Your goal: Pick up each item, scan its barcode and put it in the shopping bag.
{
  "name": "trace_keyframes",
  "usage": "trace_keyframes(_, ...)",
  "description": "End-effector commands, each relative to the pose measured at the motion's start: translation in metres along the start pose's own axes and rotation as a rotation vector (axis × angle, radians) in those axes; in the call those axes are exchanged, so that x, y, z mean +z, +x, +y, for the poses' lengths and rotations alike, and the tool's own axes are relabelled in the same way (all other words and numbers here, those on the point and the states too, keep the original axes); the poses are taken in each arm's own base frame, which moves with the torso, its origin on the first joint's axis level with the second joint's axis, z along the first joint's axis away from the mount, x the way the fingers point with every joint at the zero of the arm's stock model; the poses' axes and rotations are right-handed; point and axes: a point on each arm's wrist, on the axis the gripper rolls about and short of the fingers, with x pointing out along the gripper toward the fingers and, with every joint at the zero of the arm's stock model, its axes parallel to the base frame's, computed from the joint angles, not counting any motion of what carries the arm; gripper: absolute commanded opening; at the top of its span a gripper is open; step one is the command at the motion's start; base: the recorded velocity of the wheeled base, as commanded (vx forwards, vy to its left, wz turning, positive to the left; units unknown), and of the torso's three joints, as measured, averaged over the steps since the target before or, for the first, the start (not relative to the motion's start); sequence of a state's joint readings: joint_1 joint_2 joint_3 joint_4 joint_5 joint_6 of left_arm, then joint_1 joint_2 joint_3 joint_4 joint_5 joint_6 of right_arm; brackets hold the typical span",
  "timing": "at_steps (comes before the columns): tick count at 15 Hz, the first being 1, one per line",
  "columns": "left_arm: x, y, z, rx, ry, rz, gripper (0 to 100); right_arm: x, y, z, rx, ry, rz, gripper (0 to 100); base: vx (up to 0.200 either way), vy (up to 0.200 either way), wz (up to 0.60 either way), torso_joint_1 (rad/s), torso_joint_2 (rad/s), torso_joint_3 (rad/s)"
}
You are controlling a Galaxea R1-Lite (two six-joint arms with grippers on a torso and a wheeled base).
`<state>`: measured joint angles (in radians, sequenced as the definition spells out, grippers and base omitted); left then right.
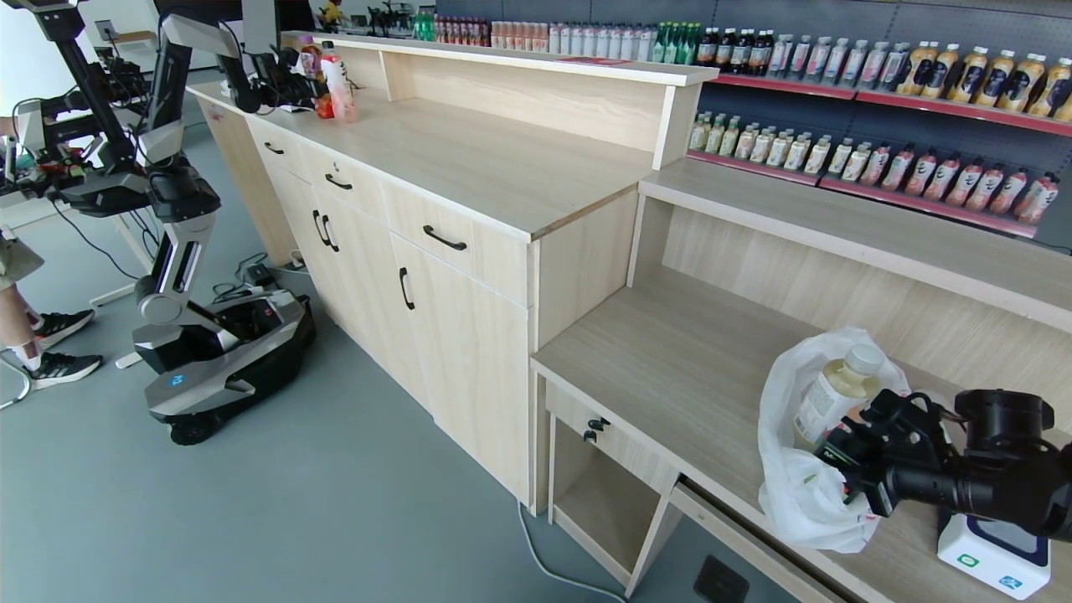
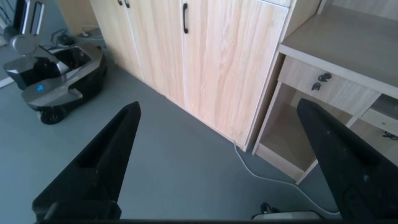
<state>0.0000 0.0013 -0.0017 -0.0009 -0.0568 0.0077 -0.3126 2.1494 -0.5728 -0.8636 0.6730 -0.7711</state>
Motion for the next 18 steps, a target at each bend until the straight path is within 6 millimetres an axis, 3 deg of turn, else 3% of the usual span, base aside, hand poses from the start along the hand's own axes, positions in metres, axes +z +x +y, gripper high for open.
trace_keyframes(1,0.0,0.0,0.0,0.0,0.0,0.0,100,-0.005,0.001,-0.001,0.002,0.013,0.01,0,0.0,0.0,0.0,0.0,0.0,0.0)
trace_keyframes(7,0.0,0.0,0.0,0.0,0.0,0.0,100,-0.014,-0.005,-0.005,-0.019,0.039,0.026,0,0.0,0.0,0.0,0.0,0.0,0.0)
trace_keyframes(8,0.0,0.0,0.0,0.0,0.0,0.0,100,-0.014,-0.006,-0.006,-0.025,0.041,0.025,100,0.0,0.0,0.0,0.0,0.0,0.0)
trace_keyframes(11,0.0,0.0,0.0,0.0,0.0,0.0,100,-0.006,-0.014,-0.011,-0.052,0.035,0.008,100,0.0,0.0,0.0,0.0,0.0,0.0)
trace_keyframes(15,0.0,0.0,0.0,0.0,0.0,0.0,100,0.063,-0.079,-0.008,-0.19,0.003,-0.135,100,0.0,0.0,0.0,0.0,0.0,0.0)
trace_keyframes(18,0.0,0.0,0.0,0.0,0.0,0.0,100,0.08,-0.125,0.015,-0.256,-0.004,-0.157,100,0.0,0.0,0.0,0.0,0.0,0.0)
